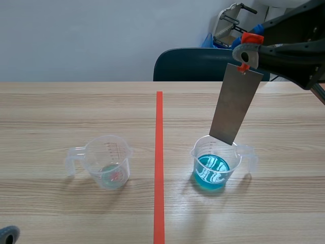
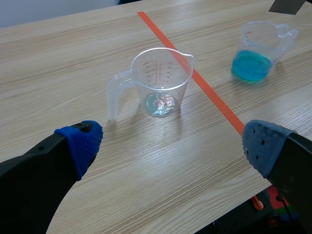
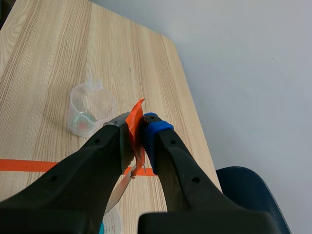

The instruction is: Do the redox reaction experiment

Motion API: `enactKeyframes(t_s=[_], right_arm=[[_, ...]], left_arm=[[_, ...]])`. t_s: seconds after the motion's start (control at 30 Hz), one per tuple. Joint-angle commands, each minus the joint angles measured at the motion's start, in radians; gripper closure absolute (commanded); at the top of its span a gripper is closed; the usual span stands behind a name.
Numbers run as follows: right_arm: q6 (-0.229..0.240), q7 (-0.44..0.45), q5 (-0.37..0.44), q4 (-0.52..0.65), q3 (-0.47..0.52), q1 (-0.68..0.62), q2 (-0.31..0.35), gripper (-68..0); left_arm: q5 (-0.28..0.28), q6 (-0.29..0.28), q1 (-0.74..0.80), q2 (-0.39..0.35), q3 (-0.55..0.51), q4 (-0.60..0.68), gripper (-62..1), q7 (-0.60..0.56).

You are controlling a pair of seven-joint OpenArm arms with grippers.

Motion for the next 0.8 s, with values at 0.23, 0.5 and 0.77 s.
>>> enactKeyframes(t_s=[0.23, 0.5, 0.77], right_arm=[[0.006, 0.011, 0.011, 0.01, 0.015, 0.018, -0.014, -0.6], [0.006, -0.001, -0.053, 0.009, -0.005, 0.068, -0.082, -0.6], [0.006, -0.079, -0.053, 0.009, -0.119, 0.203, -0.159, -0.6]], left_arm=[[-0.006, -0.004, -0.003, -0.003, 0.007, 0.013, -61.3, -0.014], [-0.006, -0.004, -0.003, -0.003, 0.007, 0.013, -61.3, -0.014], [-0.006, -0.004, -0.003, -0.003, 0.007, 0.013, -61.3, -0.014]])
